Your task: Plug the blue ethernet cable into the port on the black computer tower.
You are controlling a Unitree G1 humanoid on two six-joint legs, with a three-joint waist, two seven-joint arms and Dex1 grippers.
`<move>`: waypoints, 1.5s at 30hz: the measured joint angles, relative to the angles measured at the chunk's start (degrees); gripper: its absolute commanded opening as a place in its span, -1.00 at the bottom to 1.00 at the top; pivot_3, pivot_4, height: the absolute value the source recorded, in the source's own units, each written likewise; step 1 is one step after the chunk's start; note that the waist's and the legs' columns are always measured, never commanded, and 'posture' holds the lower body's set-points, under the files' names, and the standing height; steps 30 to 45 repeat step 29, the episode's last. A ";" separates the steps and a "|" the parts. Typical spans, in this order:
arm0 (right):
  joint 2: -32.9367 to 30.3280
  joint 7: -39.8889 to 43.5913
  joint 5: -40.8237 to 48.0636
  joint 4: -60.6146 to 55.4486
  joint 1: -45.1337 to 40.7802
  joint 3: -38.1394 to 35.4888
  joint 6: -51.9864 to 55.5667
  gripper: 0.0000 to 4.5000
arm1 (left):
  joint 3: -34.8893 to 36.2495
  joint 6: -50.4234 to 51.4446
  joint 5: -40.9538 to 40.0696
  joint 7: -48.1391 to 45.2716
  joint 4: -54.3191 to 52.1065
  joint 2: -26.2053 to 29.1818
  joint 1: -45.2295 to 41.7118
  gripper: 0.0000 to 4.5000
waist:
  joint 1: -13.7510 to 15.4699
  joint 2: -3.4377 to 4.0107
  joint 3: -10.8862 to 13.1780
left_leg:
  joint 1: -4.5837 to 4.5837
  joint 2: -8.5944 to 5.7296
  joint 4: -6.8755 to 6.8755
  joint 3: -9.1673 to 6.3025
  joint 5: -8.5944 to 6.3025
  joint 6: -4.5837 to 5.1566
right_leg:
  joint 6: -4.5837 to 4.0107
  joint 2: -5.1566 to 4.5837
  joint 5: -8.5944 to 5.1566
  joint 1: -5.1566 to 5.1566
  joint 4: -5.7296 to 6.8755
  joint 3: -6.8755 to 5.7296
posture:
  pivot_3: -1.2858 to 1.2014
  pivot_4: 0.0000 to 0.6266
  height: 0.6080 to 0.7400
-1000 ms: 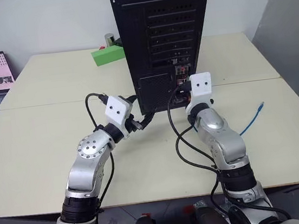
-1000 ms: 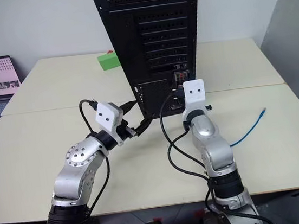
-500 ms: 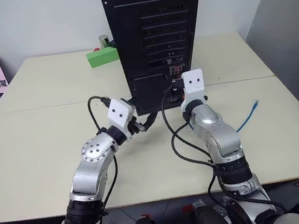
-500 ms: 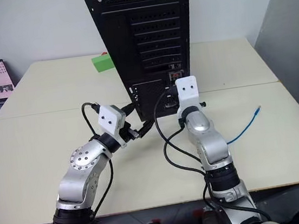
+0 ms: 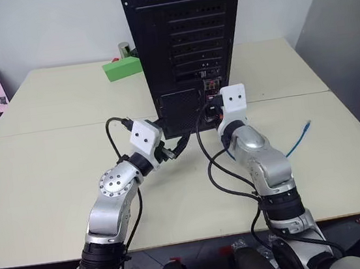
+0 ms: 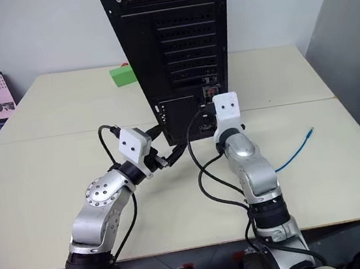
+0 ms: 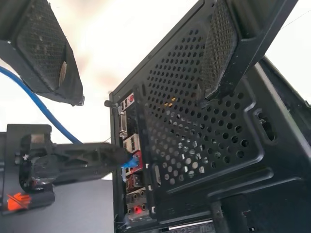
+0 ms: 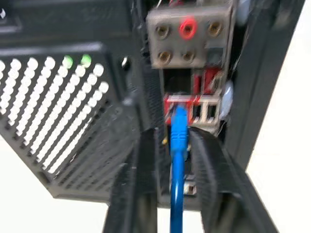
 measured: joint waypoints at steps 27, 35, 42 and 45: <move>-34.07 38.60 24.60 -17.69 7.28 -8.55 4.51 1.00 | 10.89 15.29 -15.61 -18.98 -8.61 20.82 3.11 0.74 | 0.29 -0.03 0.03 | -0.43 -0.02 0.05 -0.03 0.00 0.00 | 0.04 -0.04 0.00 -0.39 -0.01 -0.08 | 0.03 -0.52 1.00; -34.08 38.90 24.75 -16.97 6.98 -8.45 4.22 1.00 | 11.84 15.86 -16.62 -19.19 -9.24 21.25 3.78 0.74 | 0.37 -0.03 0.03 | -0.43 -0.02 0.06 -0.02 0.00 0.00 | 0.04 -0.04 0.00 -0.39 0.00 -0.07 | 0.03 -0.52 1.00; -34.08 38.90 24.75 -16.97 6.98 -8.45 4.22 1.00 | 11.84 15.86 -16.62 -19.19 -9.24 21.25 3.78 0.74 | 0.37 -0.03 0.03 | -0.43 -0.02 0.06 -0.02 0.00 0.00 | 0.04 -0.04 0.00 -0.39 0.00 -0.07 | 0.03 -0.52 1.00; -34.08 38.90 24.75 -16.97 6.98 -8.45 4.22 1.00 | 11.84 15.86 -16.62 -19.19 -9.24 21.25 3.78 0.74 | 0.37 -0.03 0.03 | -0.43 -0.02 0.06 -0.02 0.00 0.00 | 0.04 -0.04 0.00 -0.39 0.00 -0.07 | 0.03 -0.52 1.00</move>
